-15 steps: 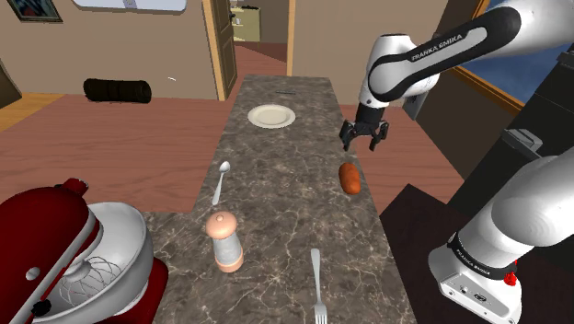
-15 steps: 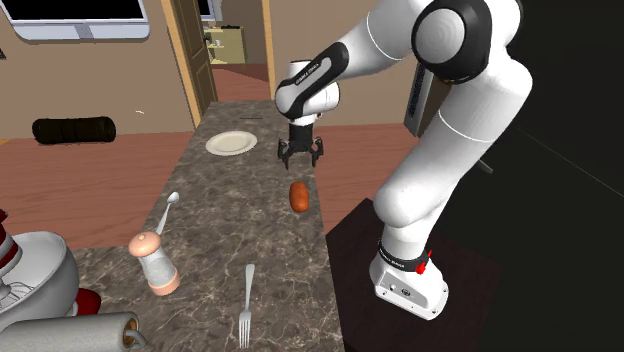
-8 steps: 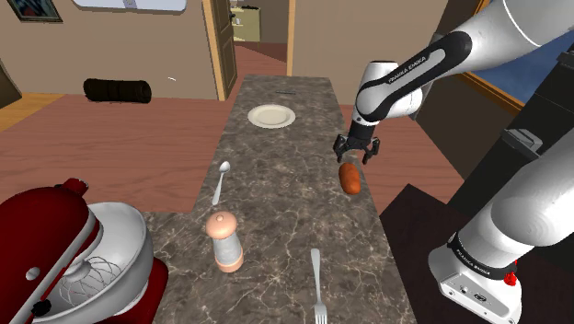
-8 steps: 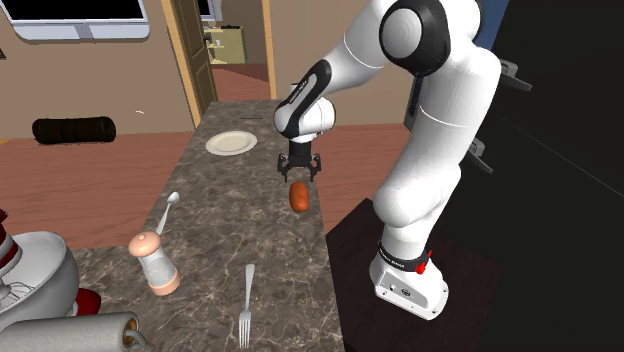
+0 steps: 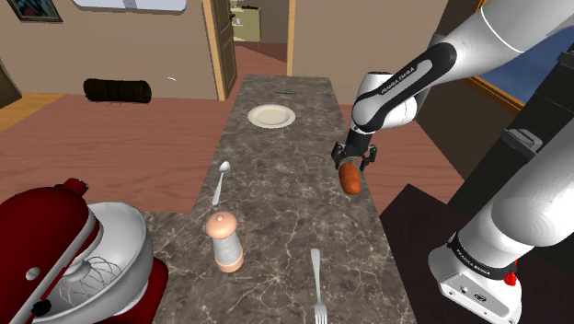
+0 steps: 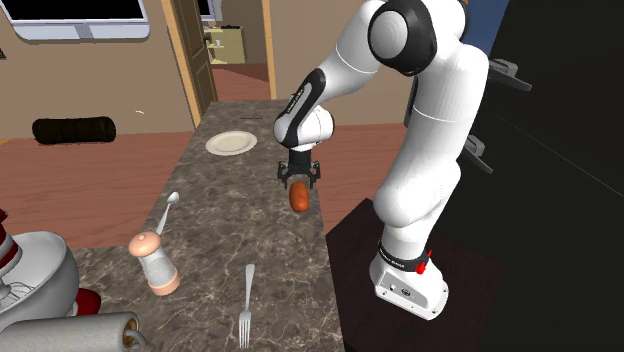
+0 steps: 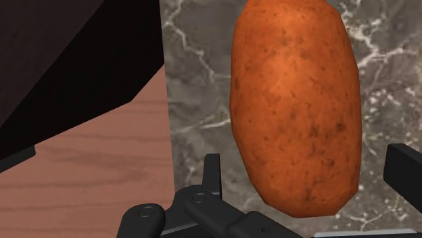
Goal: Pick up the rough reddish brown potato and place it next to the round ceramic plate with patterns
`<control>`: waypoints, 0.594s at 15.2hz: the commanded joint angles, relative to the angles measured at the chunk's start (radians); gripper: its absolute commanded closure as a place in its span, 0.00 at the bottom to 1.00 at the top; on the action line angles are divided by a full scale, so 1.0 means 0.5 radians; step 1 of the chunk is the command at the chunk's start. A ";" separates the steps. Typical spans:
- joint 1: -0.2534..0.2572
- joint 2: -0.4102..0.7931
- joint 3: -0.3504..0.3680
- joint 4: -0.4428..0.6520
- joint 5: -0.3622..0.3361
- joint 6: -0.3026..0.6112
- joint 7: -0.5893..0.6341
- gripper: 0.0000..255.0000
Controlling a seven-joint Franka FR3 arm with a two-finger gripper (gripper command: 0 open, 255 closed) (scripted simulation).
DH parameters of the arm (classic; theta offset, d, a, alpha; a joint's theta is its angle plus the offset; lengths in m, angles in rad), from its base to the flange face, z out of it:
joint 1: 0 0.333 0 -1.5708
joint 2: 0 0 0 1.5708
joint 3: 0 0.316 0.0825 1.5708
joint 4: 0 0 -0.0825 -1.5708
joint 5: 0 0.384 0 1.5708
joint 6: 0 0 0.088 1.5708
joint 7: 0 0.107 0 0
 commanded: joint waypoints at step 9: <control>0.000 0.002 0.000 0.001 0.000 0.002 -0.001 1.00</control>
